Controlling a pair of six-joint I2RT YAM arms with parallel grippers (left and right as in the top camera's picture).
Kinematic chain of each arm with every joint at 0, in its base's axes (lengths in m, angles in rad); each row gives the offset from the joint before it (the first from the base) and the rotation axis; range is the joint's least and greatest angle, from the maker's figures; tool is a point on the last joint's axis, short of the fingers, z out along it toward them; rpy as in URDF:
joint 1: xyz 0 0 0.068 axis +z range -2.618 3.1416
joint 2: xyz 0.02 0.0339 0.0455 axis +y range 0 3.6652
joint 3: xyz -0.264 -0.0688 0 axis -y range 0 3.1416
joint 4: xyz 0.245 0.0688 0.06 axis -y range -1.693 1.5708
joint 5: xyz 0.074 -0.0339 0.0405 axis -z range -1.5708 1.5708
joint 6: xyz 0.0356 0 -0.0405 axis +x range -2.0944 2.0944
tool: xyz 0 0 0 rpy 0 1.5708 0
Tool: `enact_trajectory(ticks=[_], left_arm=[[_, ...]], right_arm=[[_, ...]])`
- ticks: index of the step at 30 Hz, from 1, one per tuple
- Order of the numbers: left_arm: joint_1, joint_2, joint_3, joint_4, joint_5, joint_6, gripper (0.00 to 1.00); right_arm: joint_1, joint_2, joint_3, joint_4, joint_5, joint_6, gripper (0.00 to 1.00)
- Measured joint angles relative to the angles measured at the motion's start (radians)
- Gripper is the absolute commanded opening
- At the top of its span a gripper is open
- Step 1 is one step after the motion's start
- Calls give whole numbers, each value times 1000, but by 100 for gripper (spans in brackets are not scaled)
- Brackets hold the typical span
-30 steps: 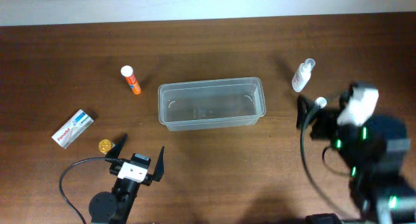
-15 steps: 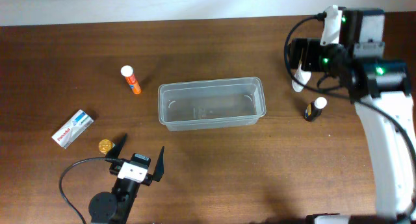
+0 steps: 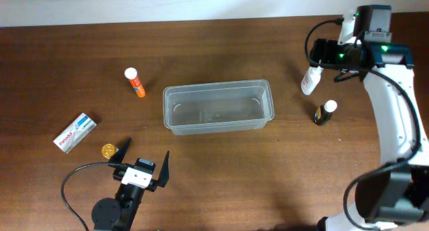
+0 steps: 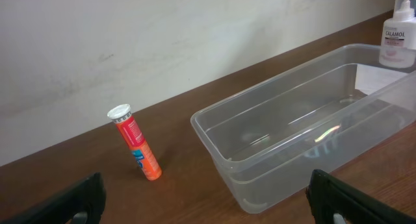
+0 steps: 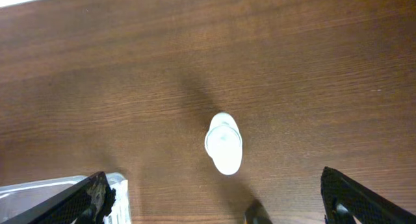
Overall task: Pack container
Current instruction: 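Reach right gripper to the white spray bottle and grasp it, then carry the spray bottle into the container's right end and release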
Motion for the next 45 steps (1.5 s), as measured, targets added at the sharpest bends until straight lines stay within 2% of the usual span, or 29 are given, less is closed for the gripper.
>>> enact_trajectory(ticks=[13, 21, 26, 29, 35, 39, 45], left_arm=[[0, 0, 0, 0, 0, 0, 99], [0, 0, 0, 0, 0, 0, 99], [0, 0, 0, 0, 0, 0, 99], [0, 0, 0, 0, 0, 0, 99], [0, 0, 0, 0, 0, 0, 99], [0, 0, 0, 0, 0, 0, 99], [0, 0, 0, 0, 0, 0, 100]], right_arm=[[0, 203, 2, 4, 0, -19, 80], [0, 248, 2, 42, 0, -26, 68], [0, 265, 2, 63, 0, -31, 66], [0, 278, 2, 69, 0, -32, 57], [0, 291, 2, 71, -1, -36, 33], [0, 291, 2, 71, 1, -38, 24], [0, 291, 4, 68, 0, -37, 22]])
